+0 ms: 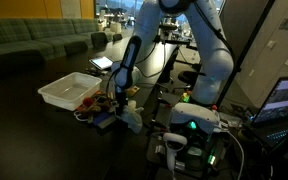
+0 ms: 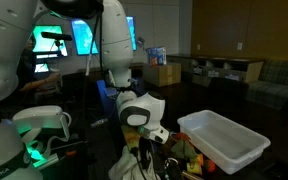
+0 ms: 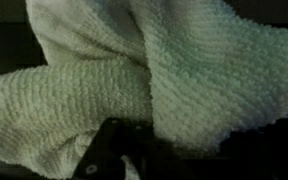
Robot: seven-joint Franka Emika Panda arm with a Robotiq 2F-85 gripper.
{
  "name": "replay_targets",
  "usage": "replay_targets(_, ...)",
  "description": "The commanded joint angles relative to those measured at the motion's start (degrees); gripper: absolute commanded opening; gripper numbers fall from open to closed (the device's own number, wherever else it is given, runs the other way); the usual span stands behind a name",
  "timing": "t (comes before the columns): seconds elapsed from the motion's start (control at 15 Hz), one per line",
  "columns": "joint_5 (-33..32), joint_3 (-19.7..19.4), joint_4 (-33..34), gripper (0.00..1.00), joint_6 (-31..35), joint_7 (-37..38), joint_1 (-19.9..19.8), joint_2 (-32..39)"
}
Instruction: Use the towel to push the items that are on the table to the left
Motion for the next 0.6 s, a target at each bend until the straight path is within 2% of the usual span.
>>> replay_targets(0.0, 2.4, 3.5, 0.0, 0.00, 3.1, 0.3, 1.4, 0.3)
replay_targets(0.53, 4.4, 11.5, 0.8, 0.00, 8.5, 1.7, 4.2, 1.9)
